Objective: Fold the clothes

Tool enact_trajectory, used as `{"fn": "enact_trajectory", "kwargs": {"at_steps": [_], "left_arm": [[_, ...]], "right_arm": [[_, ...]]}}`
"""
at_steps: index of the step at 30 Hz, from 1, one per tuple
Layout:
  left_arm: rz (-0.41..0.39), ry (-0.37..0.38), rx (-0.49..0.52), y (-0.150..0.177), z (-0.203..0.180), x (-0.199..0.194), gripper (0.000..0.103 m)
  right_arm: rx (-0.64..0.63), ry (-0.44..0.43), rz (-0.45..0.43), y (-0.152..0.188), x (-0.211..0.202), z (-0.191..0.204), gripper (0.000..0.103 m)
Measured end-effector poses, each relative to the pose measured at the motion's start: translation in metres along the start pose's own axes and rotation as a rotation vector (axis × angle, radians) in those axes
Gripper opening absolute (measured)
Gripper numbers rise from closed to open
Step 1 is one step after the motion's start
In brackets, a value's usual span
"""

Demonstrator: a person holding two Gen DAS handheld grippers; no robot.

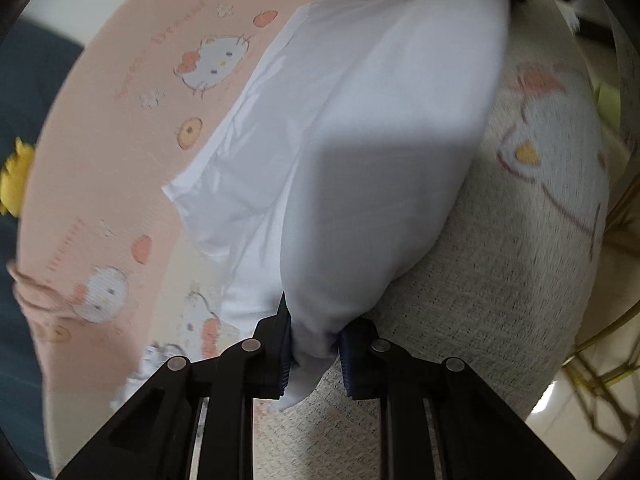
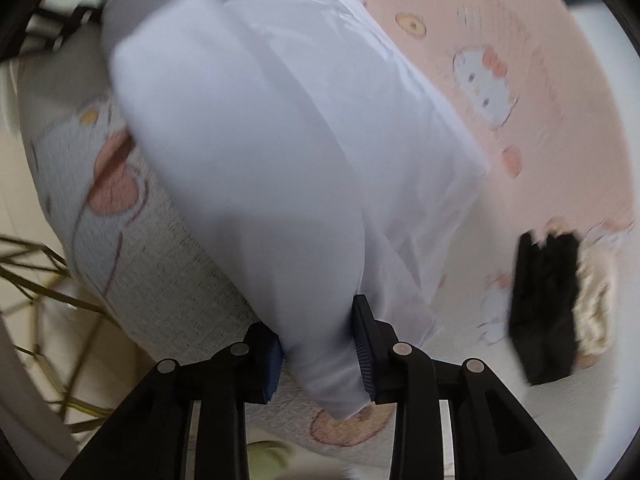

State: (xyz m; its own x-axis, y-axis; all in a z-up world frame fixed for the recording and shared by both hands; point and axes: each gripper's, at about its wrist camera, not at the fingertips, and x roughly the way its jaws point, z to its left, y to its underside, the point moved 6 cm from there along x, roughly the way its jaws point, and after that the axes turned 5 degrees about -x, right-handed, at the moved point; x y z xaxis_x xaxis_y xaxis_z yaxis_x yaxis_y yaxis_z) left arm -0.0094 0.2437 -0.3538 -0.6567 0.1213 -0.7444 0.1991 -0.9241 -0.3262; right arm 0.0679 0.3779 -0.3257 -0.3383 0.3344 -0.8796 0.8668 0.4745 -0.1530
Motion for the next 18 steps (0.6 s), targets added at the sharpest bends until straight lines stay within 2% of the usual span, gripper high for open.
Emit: {"fn": "enact_trajectory", "kwargs": {"at_steps": [8, 14, 18], "left_arm": [[0.078, 0.244, -0.251, -0.001, 0.020, -0.001, 0.016], [0.115, 0.421, -0.431, -0.010, 0.046, -0.007, 0.016], [0.101, 0.450, -0.502, -0.023, 0.070, -0.013, 0.018]], "right_arm": [[0.078, -0.175, 0.024, -0.002, -0.003, -0.013, 0.032], [0.345, -0.360, 0.001, 0.000, -0.007, -0.041, 0.032], [0.426, -0.397, -0.040, -0.001, -0.014, -0.058, 0.032]]}}
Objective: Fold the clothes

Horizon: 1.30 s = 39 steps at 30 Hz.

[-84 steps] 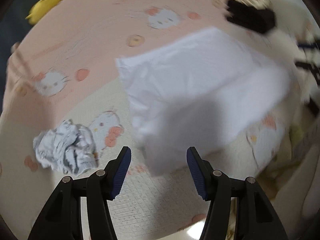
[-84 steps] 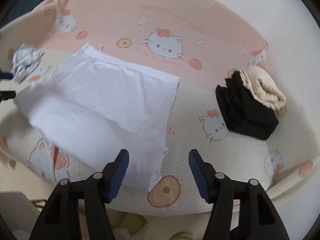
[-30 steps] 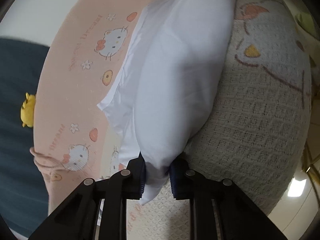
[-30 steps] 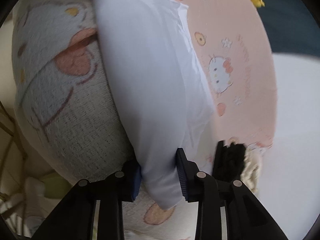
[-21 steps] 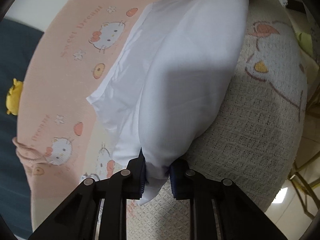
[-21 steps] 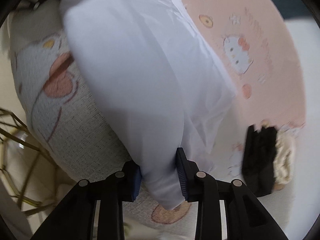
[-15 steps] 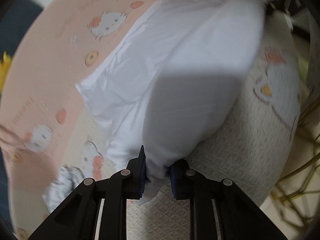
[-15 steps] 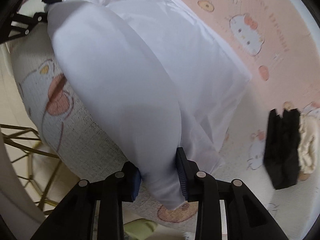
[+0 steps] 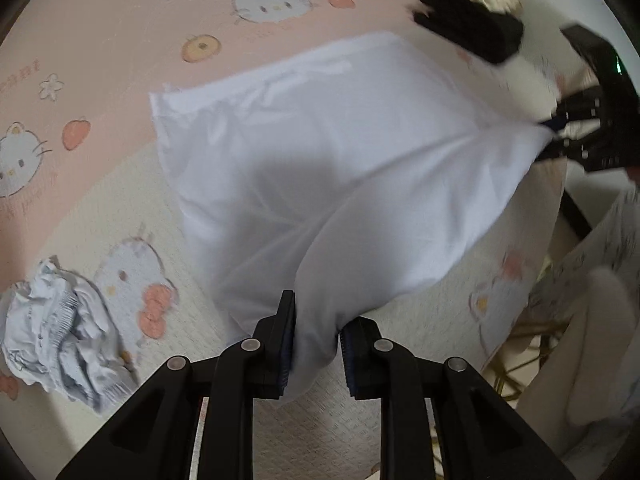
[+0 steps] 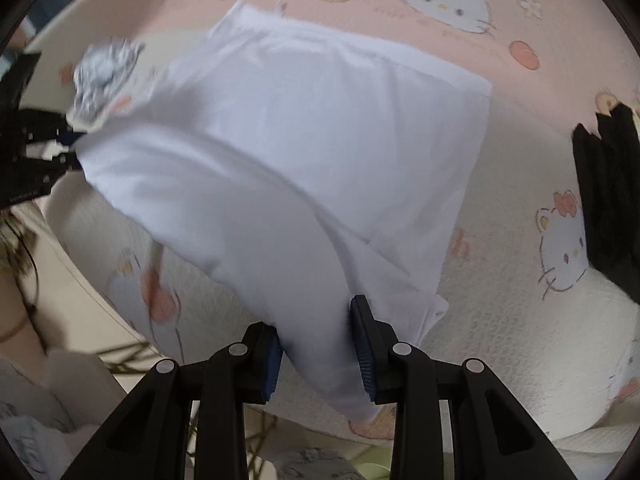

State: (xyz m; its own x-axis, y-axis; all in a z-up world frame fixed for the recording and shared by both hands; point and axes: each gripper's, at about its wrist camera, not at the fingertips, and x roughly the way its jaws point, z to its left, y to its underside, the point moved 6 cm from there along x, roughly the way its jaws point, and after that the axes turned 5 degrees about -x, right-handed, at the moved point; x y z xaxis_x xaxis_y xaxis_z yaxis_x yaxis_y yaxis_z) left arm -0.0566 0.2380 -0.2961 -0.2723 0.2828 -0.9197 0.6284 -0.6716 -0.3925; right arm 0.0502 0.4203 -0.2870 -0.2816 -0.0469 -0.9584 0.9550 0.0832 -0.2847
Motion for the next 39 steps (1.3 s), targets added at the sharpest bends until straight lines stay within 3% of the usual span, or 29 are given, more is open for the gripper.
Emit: {"fn": "enact_trajectory", "kwargs": {"at_steps": [6, 18, 23, 27, 33, 36, 39], "left_arm": [[-0.077, -0.051, -0.011, -0.029, 0.012, -0.017, 0.019], [-0.046, -0.045, -0.231, -0.069, 0.052, 0.025, 0.019], [-0.024, -0.041, -0.345, -0.073, 0.067, 0.048, 0.029], [-0.017, -0.020, -0.459, -0.071, 0.081, 0.058, 0.044], [-0.033, 0.137, -0.693, -0.058, 0.101, 0.048, 0.044], [-0.065, 0.156, -0.736, -0.053, 0.108, 0.031, 0.044], [-0.104, 0.128, -0.717, -0.046, 0.112, 0.011, 0.044]], "right_arm": [[0.056, -0.006, -0.048, -0.017, -0.011, -0.015, 0.032], [0.159, 0.071, -0.006, -0.082, 0.013, -0.067, 0.034], [0.212, 0.085, 0.051, -0.091, 0.035, -0.082, 0.034], [0.260, 0.084, 0.067, -0.094, 0.051, -0.092, 0.037], [0.274, 0.100, 0.073, -0.094, 0.047, -0.098, 0.051], [0.265, 0.153, 0.031, -0.092, 0.032, -0.099, 0.056], [0.307, 0.160, -0.042, -0.088, 0.006, -0.102, 0.057]]}}
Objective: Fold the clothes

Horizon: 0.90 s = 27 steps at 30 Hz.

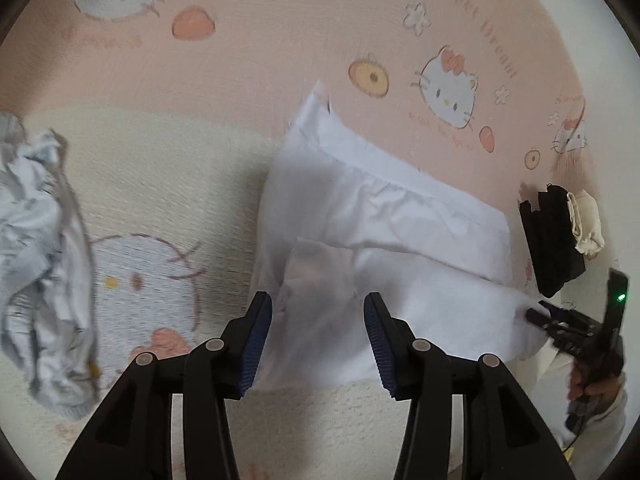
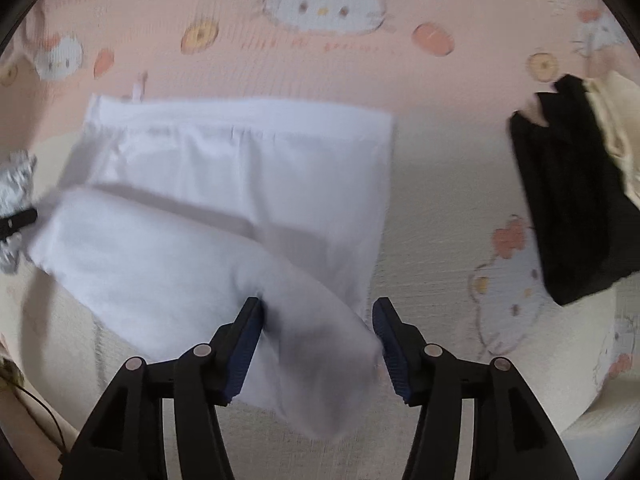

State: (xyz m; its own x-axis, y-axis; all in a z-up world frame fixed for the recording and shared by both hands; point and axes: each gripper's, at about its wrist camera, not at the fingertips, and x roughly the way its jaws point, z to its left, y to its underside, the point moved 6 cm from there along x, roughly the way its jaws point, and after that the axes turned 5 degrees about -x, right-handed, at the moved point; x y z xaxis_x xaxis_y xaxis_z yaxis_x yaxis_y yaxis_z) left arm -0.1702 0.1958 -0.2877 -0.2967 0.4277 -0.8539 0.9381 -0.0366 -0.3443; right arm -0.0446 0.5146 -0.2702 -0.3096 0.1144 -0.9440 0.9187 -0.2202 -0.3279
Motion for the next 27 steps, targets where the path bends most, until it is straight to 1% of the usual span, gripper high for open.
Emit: {"fn": "enact_trajectory", "kwargs": {"at_steps": [3, 6, 8, 11, 13, 17, 19, 24, 27], "left_arm": [[-0.023, -0.022, 0.028, 0.006, 0.001, -0.013, 0.044], [-0.028, -0.045, 0.058, 0.009, 0.000, -0.014, 0.044], [-0.018, -0.057, 0.068, 0.010, -0.003, -0.008, 0.044], [-0.012, -0.062, 0.063, 0.015, -0.004, -0.004, 0.044], [-0.009, -0.050, 0.044, 0.017, -0.004, -0.003, 0.044], [-0.008, -0.041, 0.022, 0.013, -0.006, 0.002, 0.044], [-0.021, -0.045, 0.018, 0.010, -0.007, 0.002, 0.044], [-0.024, -0.055, -0.008, 0.005, -0.007, 0.008, 0.045], [-0.018, -0.057, -0.050, 0.004, -0.004, 0.013, 0.044]], "right_arm": [[0.039, -0.028, -0.048, 0.006, -0.021, -0.007, 0.062], [0.070, -0.033, -0.091, 0.014, -0.037, -0.013, 0.064], [0.094, -0.047, -0.107, 0.021, -0.043, -0.017, 0.065], [0.140, -0.077, -0.122, 0.031, -0.039, -0.024, 0.065], [0.172, -0.094, -0.116, 0.036, -0.034, -0.027, 0.065], [0.263, -0.168, -0.150, 0.038, -0.026, -0.031, 0.065], [0.304, -0.199, -0.168, 0.034, -0.021, -0.031, 0.065], [0.337, -0.211, -0.201, 0.026, -0.011, -0.031, 0.065], [0.347, -0.213, -0.227, 0.025, -0.005, -0.032, 0.065]]}}
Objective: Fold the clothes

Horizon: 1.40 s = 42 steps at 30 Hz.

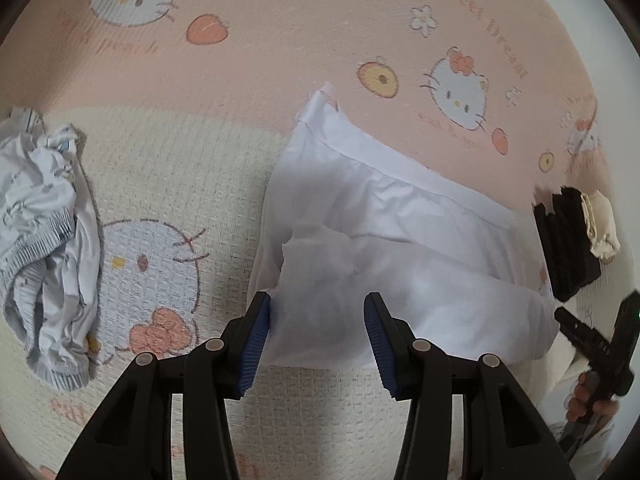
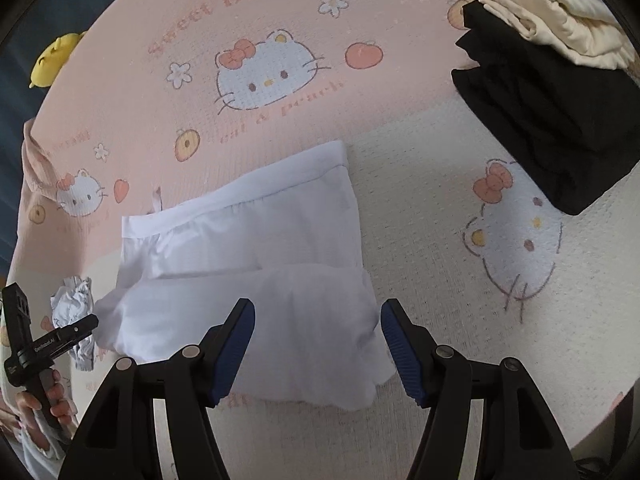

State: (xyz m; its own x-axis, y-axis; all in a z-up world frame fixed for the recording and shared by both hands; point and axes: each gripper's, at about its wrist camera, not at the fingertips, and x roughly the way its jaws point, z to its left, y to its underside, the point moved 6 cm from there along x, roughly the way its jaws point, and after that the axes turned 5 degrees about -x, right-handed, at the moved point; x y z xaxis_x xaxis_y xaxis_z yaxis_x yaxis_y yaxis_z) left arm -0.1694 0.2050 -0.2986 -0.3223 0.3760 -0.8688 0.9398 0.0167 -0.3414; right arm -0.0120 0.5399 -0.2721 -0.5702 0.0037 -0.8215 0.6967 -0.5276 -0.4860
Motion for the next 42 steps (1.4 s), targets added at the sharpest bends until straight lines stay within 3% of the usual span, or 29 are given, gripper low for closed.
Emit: {"fn": "enact_trajectory", "kwargs": {"at_steps": [5, 9, 12, 16, 21, 24, 29, 31, 34, 35, 36, 37, 42], "left_arm": [[-0.004, 0.014, -0.093, -0.001, 0.004, 0.001, 0.045], [-0.035, 0.010, -0.161, -0.004, 0.004, -0.003, 0.045], [-0.045, 0.006, -0.190, -0.008, 0.000, -0.005, 0.045], [-0.074, -0.011, -0.157, -0.011, -0.007, -0.014, 0.045], [-0.059, -0.036, -0.161, -0.007, -0.002, -0.016, 0.045], [-0.053, -0.029, -0.203, -0.006, 0.005, -0.019, 0.044], [-0.039, -0.014, -0.209, -0.007, 0.002, -0.018, 0.045], [-0.038, -0.063, -0.163, -0.007, -0.001, -0.015, 0.044], [-0.042, -0.080, -0.110, -0.006, -0.006, -0.011, 0.044], [-0.044, -0.074, -0.099, -0.005, -0.007, -0.010, 0.044], [-0.055, -0.062, -0.094, -0.004, -0.009, -0.010, 0.044], [-0.059, -0.049, -0.097, -0.004, -0.011, -0.008, 0.044], [-0.062, 0.008, -0.107, -0.010, -0.019, 0.001, 0.044]], "right_arm": [[0.156, -0.098, -0.093, 0.008, 0.002, -0.021, 0.065], [0.238, -0.127, -0.061, 0.010, 0.013, -0.031, 0.065], [0.216, -0.136, -0.068, 0.006, 0.011, -0.029, 0.065], [0.190, -0.136, -0.073, 0.008, 0.007, -0.026, 0.065], [0.047, -0.040, -0.109, 0.013, -0.006, -0.017, 0.065], [0.001, -0.038, -0.131, 0.014, -0.012, -0.011, 0.065], [0.041, -0.068, -0.139, 0.014, -0.017, -0.017, 0.065], [0.054, -0.057, -0.143, 0.013, -0.016, -0.022, 0.065], [0.103, -0.078, -0.149, 0.010, -0.012, -0.030, 0.064], [0.121, -0.087, -0.151, 0.009, -0.010, -0.033, 0.057], [0.129, -0.094, -0.149, 0.008, -0.007, -0.034, 0.041], [0.134, -0.100, -0.144, 0.008, -0.004, -0.034, 0.036], [0.137, -0.096, -0.111, 0.008, 0.013, -0.034, 0.035]]}}
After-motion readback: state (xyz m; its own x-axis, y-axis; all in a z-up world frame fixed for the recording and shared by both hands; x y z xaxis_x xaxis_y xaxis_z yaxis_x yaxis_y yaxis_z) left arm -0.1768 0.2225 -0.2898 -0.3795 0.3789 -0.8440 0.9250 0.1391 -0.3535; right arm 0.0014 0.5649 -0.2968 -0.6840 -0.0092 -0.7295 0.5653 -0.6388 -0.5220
